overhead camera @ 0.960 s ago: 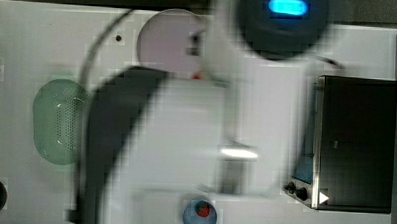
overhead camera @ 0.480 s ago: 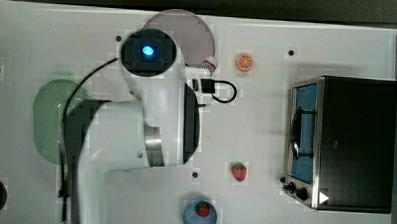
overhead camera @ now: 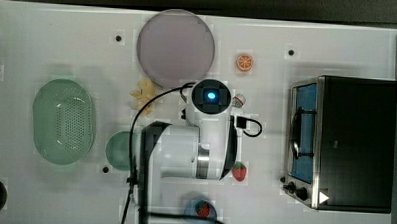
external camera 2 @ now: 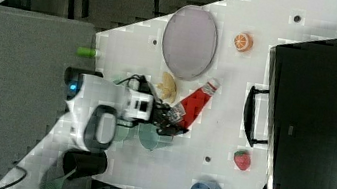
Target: Pick Ketchup from oven and place it on table.
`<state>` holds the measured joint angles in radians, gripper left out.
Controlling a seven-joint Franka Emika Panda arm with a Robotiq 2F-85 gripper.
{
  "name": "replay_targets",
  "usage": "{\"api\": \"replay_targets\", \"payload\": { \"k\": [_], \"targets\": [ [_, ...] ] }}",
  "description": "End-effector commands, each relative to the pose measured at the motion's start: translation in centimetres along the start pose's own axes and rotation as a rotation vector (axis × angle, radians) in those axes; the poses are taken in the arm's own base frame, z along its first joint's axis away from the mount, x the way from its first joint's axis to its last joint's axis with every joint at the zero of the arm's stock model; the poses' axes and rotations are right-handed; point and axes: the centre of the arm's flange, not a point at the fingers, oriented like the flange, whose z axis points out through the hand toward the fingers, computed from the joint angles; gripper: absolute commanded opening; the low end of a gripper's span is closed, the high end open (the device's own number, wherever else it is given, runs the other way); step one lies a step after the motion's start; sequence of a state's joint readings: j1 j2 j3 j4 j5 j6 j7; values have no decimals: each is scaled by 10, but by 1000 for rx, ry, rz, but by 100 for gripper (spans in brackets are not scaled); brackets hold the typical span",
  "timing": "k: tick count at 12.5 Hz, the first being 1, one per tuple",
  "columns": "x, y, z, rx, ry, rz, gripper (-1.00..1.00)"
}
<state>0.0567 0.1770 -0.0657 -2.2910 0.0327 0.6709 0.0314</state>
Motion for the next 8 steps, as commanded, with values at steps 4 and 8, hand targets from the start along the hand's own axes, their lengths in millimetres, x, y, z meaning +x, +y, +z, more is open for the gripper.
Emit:
{"api": "replay_targets", "payload": {
  "k": [4, 8],
  "targets": [
    [19, -2, 58, 83, 111, 24, 38],
    [19, -4, 63, 116, 142, 23, 100]
  ]
}}
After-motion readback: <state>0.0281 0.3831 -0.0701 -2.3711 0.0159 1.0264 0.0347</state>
